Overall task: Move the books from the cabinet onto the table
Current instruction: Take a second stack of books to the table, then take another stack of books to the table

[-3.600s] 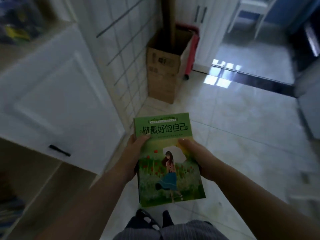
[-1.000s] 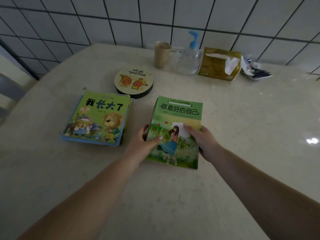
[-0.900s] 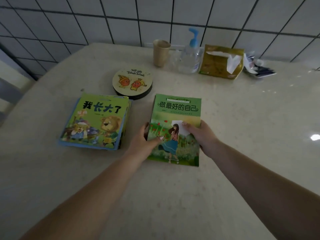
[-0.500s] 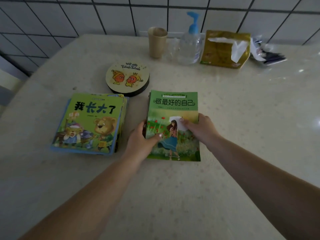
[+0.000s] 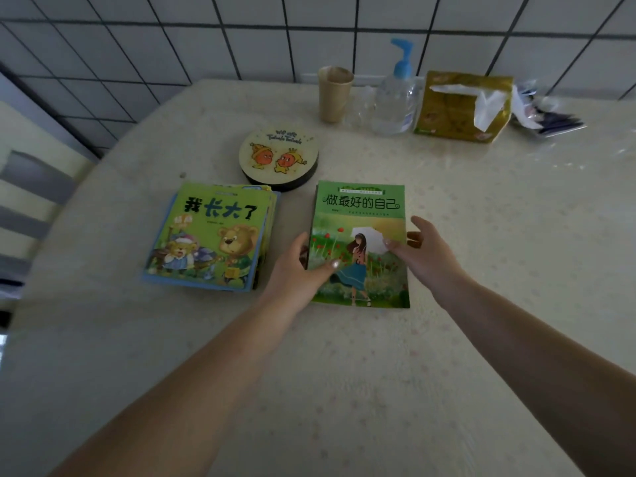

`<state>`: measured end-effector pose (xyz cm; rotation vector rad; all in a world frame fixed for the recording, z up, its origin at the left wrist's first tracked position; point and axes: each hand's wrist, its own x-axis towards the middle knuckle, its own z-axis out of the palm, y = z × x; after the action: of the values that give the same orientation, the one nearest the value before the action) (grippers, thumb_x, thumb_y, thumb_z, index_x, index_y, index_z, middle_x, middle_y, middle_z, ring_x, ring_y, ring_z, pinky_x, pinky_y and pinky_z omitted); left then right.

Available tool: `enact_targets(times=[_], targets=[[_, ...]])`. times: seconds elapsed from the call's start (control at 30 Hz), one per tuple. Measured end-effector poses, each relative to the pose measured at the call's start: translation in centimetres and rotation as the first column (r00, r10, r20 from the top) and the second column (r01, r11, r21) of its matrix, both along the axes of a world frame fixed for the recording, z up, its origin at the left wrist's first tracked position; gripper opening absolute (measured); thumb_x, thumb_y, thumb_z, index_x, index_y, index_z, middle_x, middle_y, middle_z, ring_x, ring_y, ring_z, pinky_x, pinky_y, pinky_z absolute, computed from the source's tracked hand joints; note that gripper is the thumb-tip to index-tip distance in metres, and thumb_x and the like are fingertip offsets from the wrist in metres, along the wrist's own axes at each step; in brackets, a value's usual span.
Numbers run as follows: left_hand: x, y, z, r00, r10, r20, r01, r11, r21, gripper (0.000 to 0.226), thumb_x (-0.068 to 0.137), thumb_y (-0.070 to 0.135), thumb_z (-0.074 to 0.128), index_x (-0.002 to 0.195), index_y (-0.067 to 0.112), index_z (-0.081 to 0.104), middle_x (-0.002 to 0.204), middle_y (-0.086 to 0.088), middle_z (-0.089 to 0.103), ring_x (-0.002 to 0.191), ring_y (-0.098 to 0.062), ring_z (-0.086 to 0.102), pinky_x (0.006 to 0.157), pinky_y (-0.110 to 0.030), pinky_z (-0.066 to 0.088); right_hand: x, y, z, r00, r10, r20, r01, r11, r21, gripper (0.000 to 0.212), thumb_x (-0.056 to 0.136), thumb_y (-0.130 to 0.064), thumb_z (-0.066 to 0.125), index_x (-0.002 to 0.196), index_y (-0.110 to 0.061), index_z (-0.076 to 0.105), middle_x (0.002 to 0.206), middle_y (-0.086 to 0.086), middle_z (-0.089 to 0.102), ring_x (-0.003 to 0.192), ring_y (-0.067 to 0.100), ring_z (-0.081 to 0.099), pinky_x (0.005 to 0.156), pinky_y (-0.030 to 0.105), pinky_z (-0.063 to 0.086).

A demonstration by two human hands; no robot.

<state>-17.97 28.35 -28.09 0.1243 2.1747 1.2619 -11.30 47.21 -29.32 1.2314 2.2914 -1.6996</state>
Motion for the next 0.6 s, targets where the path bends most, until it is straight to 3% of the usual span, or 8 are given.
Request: enact_targets(times=[0.07,0.13,0.23,0.4,0.5,0.6], targets=[[0.9,-1.2,0.9,0.997,0.069,-0.020,-0.069,0.998,0.004,0.082,0.082,0.033,0.069,0.148,0.023,0.022,0.139,0.004,0.047,0.127,-0.015,0.045,0.101,-0.035,0.041,1.1,-1.2,0.8,0.996,0.028,-0.085,-0.022,0.997,0.069,0.072,0.086,-0.029,0.066,0.146,-0.020,0.028,0.142,0.008,0.046,0.129,0.021,0.045,0.088,0.031,0.041],[1.3,-1.6,1.4,0.994,0.110,-0.024,-0.109,0.994,0.030,0.079,0.083,0.032,0.068,0.148,0.022,0.024,0.141,0.000,0.045,0.126,-0.016,0.046,0.102,-0.038,0.042,1.8,-1.8,1.1,0.990,0.019,-0.141,-0.005,0.994,0.105,0.067,0.085,-0.026,0.067,0.143,-0.021,0.034,0.140,0.006,0.049,0.128,0.017,0.046,0.094,0.032,0.042],[2.6,-3.5,2.1,0.984,0.178,-0.006,-0.177,0.980,0.094,0.069,0.084,0.027,0.068,0.143,0.020,0.034,0.125,0.002,0.053,0.106,-0.009,0.056,0.085,-0.027,0.047,2.9,-3.6,2.2,0.977,0.048,-0.209,-0.017,0.989,0.147,0.060,0.084,-0.024,0.066,0.139,-0.024,0.040,0.135,0.002,0.052,0.125,0.014,0.047,0.099,0.036,0.044],[6.1,-8.4,3.0,0.954,0.296,0.040,-0.298,0.934,0.195,0.053,0.080,0.015,0.072,0.128,0.013,0.051,0.110,-0.001,0.061,0.082,-0.005,0.057,0.058,-0.011,0.045,5.0,-8.1,4.7,0.936,0.200,-0.290,-0.106,0.945,0.310,0.052,0.084,-0.020,0.067,0.133,-0.019,0.048,0.130,0.001,0.055,0.122,0.014,0.048,0.096,0.027,0.036],[9.1,-12.0,3.8,0.939,0.345,0.002,-0.337,0.918,0.207,0.036,0.086,0.011,0.064,0.121,0.014,0.056,0.100,0.003,0.063,0.080,-0.002,0.058,0.061,-0.007,0.044,6.9,-12.5,5.1,0.897,0.310,-0.314,-0.229,0.936,0.267,0.048,0.084,-0.017,0.067,0.129,-0.018,0.051,0.125,-0.001,0.057,0.119,0.015,0.052,0.095,0.023,0.037],[12.4,-16.0,4.2,0.906,0.424,-0.009,-0.411,0.883,0.226,0.033,0.086,0.010,0.065,0.118,0.016,0.057,0.095,0.008,0.065,0.070,0.009,0.061,0.060,-0.005,0.045,9.1,-17.4,5.2,0.860,0.372,-0.349,-0.348,0.928,0.131,0.040,0.084,-0.013,0.066,0.121,-0.021,0.054,0.112,-0.003,0.060,0.107,0.010,0.057,0.081,0.007,0.041]])
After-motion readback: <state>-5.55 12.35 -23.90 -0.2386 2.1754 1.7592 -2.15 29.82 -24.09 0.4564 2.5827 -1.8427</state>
